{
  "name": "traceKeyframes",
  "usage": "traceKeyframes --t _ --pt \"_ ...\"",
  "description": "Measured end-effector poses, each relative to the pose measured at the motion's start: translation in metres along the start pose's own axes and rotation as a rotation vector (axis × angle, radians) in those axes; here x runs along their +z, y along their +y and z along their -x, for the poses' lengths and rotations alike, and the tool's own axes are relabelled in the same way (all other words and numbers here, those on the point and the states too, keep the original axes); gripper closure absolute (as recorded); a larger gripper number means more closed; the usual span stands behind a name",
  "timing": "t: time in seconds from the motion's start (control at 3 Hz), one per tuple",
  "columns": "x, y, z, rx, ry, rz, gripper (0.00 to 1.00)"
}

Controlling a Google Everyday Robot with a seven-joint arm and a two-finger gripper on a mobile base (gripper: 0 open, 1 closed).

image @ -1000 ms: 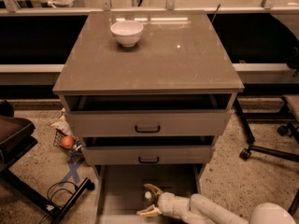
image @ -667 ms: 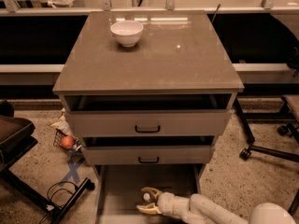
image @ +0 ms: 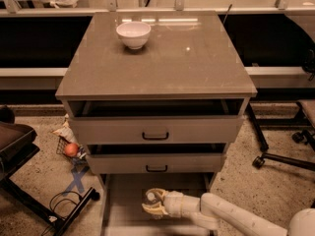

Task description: Pick water bottle from bottom drawer and place on counter

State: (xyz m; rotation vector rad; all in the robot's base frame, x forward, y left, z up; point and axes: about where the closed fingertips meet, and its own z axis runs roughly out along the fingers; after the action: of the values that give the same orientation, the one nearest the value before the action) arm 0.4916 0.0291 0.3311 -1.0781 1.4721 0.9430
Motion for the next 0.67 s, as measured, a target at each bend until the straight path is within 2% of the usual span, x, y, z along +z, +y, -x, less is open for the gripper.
traceKeyframes --t 0.33,0.67 --pt "-0.005 -0.006 0.054 0.032 -0.020 -0.030 1.00" --pt "-0.026 -0.010 0.143 0.078 -0.102 -0.061 1.00"
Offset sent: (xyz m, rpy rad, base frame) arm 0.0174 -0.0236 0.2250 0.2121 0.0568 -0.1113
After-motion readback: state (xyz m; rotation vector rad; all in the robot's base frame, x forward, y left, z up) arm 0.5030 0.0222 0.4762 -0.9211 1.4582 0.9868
